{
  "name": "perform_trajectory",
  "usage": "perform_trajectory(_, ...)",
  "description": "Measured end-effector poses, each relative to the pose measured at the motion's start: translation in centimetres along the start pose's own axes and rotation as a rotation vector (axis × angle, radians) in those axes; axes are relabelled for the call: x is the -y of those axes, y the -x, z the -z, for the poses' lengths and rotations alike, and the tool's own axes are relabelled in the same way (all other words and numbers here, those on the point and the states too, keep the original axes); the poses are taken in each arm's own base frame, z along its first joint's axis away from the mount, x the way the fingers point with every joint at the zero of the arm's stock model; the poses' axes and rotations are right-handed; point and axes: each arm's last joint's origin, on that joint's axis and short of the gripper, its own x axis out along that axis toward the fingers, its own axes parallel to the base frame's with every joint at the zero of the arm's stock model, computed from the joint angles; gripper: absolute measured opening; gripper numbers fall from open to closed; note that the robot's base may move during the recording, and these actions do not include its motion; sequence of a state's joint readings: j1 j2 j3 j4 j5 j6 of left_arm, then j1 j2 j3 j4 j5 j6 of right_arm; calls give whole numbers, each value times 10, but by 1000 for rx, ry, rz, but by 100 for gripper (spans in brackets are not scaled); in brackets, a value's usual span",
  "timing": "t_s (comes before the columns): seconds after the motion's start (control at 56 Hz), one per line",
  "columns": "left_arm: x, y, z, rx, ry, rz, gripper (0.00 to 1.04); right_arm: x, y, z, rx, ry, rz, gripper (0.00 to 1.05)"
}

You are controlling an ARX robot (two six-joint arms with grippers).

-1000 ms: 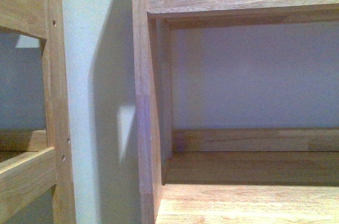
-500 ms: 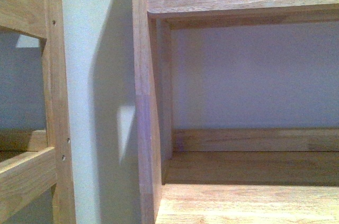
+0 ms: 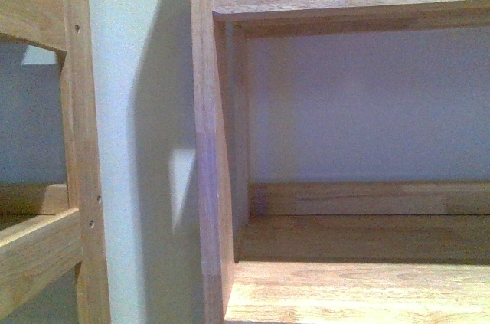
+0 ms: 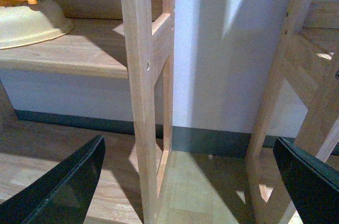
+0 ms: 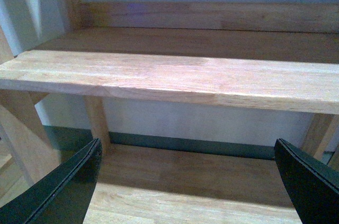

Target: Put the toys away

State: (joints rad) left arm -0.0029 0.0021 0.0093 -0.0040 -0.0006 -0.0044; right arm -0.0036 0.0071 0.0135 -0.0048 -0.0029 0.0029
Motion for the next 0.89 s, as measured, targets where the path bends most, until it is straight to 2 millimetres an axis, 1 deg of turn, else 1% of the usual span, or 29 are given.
perform_trajectory(0.893, 0, 0, 0, 0, 0, 0, 99, 0, 0, 0, 0, 0, 0, 98)
